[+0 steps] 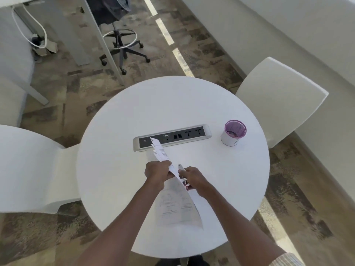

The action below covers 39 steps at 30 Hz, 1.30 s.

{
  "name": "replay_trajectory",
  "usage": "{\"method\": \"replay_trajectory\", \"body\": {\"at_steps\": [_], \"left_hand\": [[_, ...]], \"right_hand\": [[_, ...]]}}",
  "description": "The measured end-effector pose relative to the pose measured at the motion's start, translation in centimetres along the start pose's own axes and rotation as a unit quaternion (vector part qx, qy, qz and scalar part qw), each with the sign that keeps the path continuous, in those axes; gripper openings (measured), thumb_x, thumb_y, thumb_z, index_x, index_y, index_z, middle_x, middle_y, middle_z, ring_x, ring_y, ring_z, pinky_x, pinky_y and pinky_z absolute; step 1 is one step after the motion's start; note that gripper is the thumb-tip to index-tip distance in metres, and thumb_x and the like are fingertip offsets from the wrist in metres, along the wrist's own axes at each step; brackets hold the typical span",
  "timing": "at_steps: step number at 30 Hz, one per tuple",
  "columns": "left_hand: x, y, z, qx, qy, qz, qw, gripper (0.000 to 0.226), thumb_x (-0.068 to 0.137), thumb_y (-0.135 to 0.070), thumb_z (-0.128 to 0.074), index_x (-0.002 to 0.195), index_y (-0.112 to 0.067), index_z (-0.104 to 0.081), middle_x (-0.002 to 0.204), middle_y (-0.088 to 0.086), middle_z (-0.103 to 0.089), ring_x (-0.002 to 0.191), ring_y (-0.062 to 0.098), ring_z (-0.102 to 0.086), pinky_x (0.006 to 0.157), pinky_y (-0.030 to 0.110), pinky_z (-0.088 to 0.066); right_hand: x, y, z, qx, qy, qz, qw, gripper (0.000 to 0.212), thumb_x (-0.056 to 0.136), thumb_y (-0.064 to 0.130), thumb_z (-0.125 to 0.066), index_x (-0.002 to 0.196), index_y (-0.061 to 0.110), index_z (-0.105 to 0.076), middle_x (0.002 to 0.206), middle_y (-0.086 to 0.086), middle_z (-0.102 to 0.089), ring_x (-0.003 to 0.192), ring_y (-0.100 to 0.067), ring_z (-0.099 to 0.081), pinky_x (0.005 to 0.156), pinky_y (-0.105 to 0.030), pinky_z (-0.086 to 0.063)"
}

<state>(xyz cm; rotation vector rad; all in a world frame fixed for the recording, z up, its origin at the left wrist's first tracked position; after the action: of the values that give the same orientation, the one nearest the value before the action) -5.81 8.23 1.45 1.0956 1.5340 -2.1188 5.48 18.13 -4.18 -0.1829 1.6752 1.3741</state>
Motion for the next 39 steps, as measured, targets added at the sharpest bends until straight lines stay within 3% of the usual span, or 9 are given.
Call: {"method": "replay_trajectory", "body": {"at_steps": [5,9,11,18,20,24,30,35,39], "left_hand": [[2.1,2.0,-2.7,0.015,0.03,0.049,0.998,0.031,0.086,-0.001,-0.071,0.115,0.01,-0.065,0.109,0.023,-0.074,0.08,0.034,-0.076,0.071,0.046,-0.064],[2.9,4.2,-4.3,0.002,0.054,0.087,0.995,0.027,0.088,-0.002,-0.07,0.112,0.008,-0.067,0.101,0.02,-0.075,0.082,0.031,-0.075,0.06,0.035,-0.063],[3.0,4.6,-4.8,-0.011,0.06,0.099,0.993,0.025,0.09,-0.004,-0.069,0.113,0.005,-0.068,0.095,0.017,-0.075,0.08,0.028,-0.075,0.056,0.031,-0.062],[4.1,5.5,-6.2,-0.03,0.053,0.123,0.991,0.029,0.09,-0.008,-0.069,0.117,0.003,-0.065,0.105,0.019,-0.074,0.086,0.031,-0.075,0.067,0.038,-0.064],[4.3,5.6,-6.7,-0.029,0.053,0.124,0.99,0.028,0.09,-0.009,-0.069,0.115,0.004,-0.066,0.103,0.02,-0.075,0.085,0.031,-0.076,0.075,0.043,-0.064],[4.6,5.8,-7.4,-0.034,0.046,0.13,0.99,0.02,0.09,-0.01,-0.07,0.106,0.002,-0.069,0.094,0.018,-0.076,0.079,0.03,-0.077,0.078,0.044,-0.064],[4.5,5.9,-8.0,-0.036,0.036,0.136,0.989,0.006,0.09,-0.011,-0.07,0.091,-0.005,-0.068,0.092,0.015,-0.076,0.075,0.027,-0.076,0.073,0.038,-0.064],[4.5,6.1,-8.1,-0.045,0.036,0.139,0.989,0.009,0.09,-0.009,-0.069,0.098,-0.005,-0.068,0.097,0.015,-0.075,0.075,0.025,-0.075,0.064,0.032,-0.064],[4.7,6.2,-8.3,-0.043,0.053,0.141,0.988,0.017,0.09,-0.005,-0.067,0.105,0.003,-0.07,0.099,0.018,-0.075,0.076,0.025,-0.075,0.075,0.036,-0.064]], "right_hand": [[0.4,-1.5,3.3,-0.006,-0.099,-0.014,0.995,0.022,0.085,0.028,-0.068,0.094,0.008,-0.067,0.083,-0.002,-0.077,0.055,-0.016,-0.059,0.046,-0.021,-0.043],[-0.1,-2.2,5.0,-0.009,-0.143,-0.001,0.99,0.015,0.079,0.021,-0.068,0.07,0.011,-0.07,0.064,0.002,-0.066,0.052,-0.015,-0.054,0.045,-0.023,-0.039],[-0.4,-1.9,5.2,0.001,-0.143,0.001,0.99,0.015,0.076,0.022,-0.067,0.068,0.01,-0.072,0.062,0.003,-0.066,0.051,-0.015,-0.054,0.044,-0.023,-0.04],[0.0,-0.4,5.4,0.006,-0.13,-0.024,0.991,0.03,0.07,0.028,-0.068,0.073,-0.002,-0.073,0.063,-0.003,-0.072,0.044,-0.014,-0.054,0.044,-0.023,-0.044],[0.3,-0.3,5.5,-0.005,-0.137,-0.028,0.99,0.024,0.073,0.024,-0.067,0.07,0.0,-0.071,0.062,-0.005,-0.071,0.043,-0.014,-0.053,0.044,-0.023,-0.044],[0.7,-0.2,5.8,-0.016,-0.147,-0.029,0.989,0.02,0.077,0.019,-0.063,0.066,0.004,-0.068,0.06,-0.008,-0.068,0.044,-0.015,-0.052,0.045,-0.025,-0.044],[1.7,-0.3,5.6,-0.046,-0.162,-0.028,0.985,0.032,0.086,0.019,-0.064,0.076,-0.011,-0.07,0.06,-0.008,-0.066,0.045,-0.017,-0.052,0.044,-0.024,-0.043],[1.9,-0.1,5.4,-0.062,-0.168,-0.027,0.983,0.037,0.088,0.019,-0.062,0.082,-0.017,-0.066,0.063,-0.012,-0.065,0.046,-0.019,-0.051,0.043,-0.023,-0.041],[1.8,0.4,5.0,-0.09,-0.172,-0.015,0.981,0.041,0.089,0.019,-0.059,0.075,-0.019,-0.056,0.066,-0.016,-0.054,0.054,-0.022,-0.046,0.053,-0.031,-0.038]]}}
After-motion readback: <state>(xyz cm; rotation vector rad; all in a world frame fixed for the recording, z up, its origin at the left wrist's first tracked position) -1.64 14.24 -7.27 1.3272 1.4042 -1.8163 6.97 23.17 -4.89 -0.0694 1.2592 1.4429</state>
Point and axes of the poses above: each hand's wrist, its own x-axis towards the middle knuckle, its own z-axis out of the back of the hand, y = z × x, the point moved 5 cm from there along x, towards the middle knuckle
